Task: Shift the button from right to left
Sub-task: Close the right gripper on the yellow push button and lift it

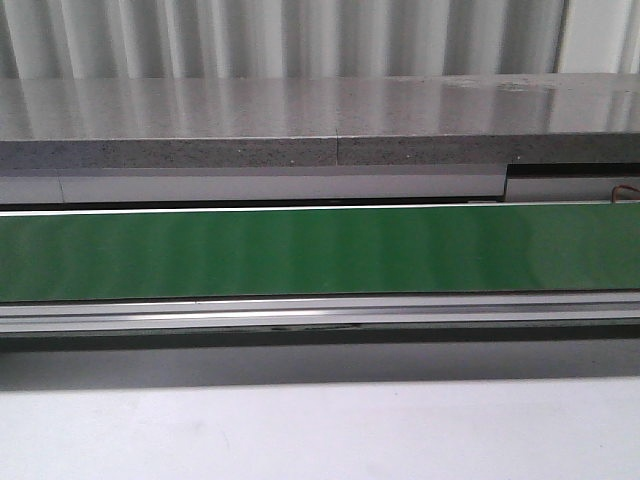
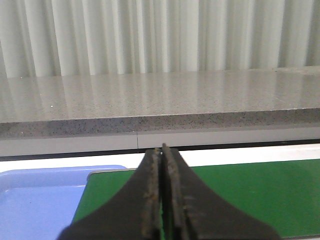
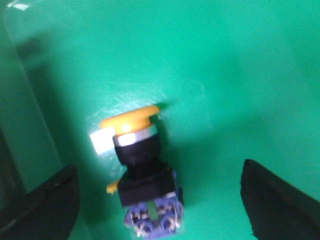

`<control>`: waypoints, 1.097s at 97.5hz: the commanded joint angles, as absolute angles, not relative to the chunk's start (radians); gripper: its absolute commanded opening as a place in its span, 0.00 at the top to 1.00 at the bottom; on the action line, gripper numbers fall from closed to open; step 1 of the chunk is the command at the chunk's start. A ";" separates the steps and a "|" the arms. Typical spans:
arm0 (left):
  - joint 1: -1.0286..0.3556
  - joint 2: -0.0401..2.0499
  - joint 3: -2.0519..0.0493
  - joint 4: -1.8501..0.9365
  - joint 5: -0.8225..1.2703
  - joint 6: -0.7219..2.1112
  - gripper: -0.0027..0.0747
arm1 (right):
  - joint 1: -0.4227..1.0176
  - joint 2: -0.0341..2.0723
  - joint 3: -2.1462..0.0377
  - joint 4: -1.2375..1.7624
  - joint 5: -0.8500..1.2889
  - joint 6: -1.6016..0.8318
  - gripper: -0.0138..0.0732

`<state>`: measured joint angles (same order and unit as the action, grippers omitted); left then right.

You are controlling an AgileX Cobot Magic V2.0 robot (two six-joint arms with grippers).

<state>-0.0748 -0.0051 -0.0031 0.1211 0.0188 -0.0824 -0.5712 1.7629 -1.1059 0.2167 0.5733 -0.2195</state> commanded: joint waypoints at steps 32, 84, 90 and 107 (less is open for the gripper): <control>-0.080 -0.040 0.022 0.122 -0.062 -0.091 0.99 | -0.577 1.867 -1.184 0.245 0.541 -0.264 0.23; -0.080 -0.040 0.022 0.122 -0.062 -0.091 0.99 | -0.556 1.741 -1.186 0.318 0.617 -0.264 0.56; -0.080 -0.040 0.022 0.122 -0.062 -0.091 0.99 | -0.533 1.693 -1.186 0.333 0.632 -0.264 0.56; -0.080 -0.040 0.022 0.122 -0.062 -0.091 0.99 | -0.451 1.583 -1.186 0.335 0.673 -0.262 0.56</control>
<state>-0.0748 -0.0051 -0.0031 0.1211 0.0188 -0.0824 -0.4846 1.6760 -1.1637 0.3097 0.6609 -0.2514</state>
